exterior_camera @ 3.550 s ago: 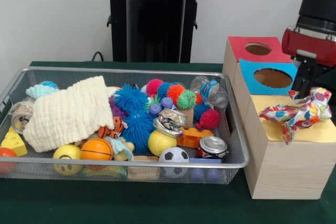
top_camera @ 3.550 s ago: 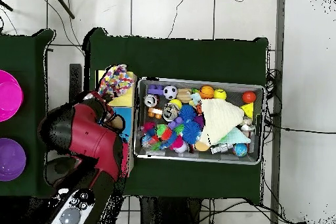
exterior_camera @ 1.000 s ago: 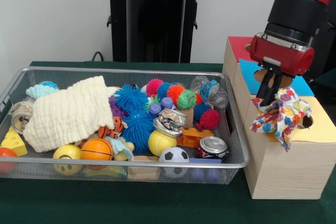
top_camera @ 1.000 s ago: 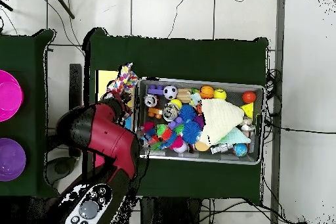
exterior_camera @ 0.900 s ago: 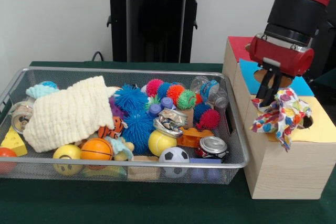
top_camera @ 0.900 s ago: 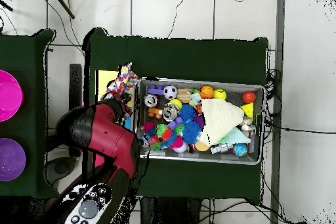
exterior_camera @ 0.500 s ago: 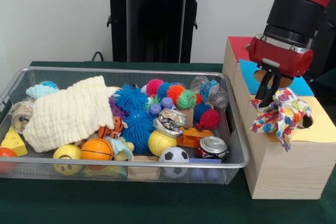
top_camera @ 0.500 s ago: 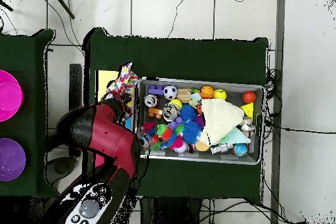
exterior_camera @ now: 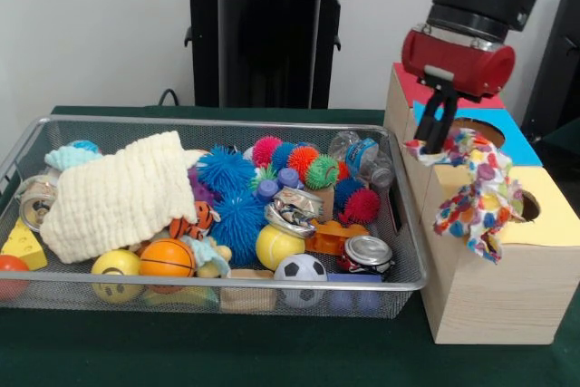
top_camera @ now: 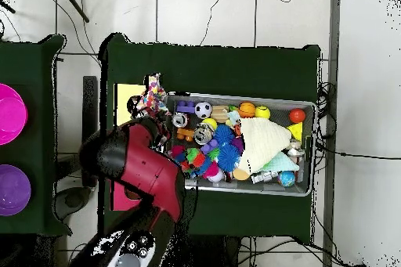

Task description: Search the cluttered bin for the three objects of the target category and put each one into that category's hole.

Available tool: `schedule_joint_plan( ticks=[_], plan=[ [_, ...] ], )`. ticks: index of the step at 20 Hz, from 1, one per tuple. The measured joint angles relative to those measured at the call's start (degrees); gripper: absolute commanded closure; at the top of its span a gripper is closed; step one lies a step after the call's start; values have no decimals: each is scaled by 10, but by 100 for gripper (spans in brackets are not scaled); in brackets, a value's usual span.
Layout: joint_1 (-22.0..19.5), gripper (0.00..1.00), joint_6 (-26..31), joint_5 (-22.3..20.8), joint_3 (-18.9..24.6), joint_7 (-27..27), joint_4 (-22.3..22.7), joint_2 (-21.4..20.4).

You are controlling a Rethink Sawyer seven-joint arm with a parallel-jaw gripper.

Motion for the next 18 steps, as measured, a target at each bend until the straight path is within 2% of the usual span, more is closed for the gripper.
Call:
schedule_joint_plan(
  ticks=[7, 11, 18],
  plan=[
    [-27, 100, 0, -27, 2, 0, 19, -33],
    [-20, 100, 0, -30, 2, 0, 19, -35],
    [17, 100, 17, -31, 0, 0, 19, -34]
  ],
)
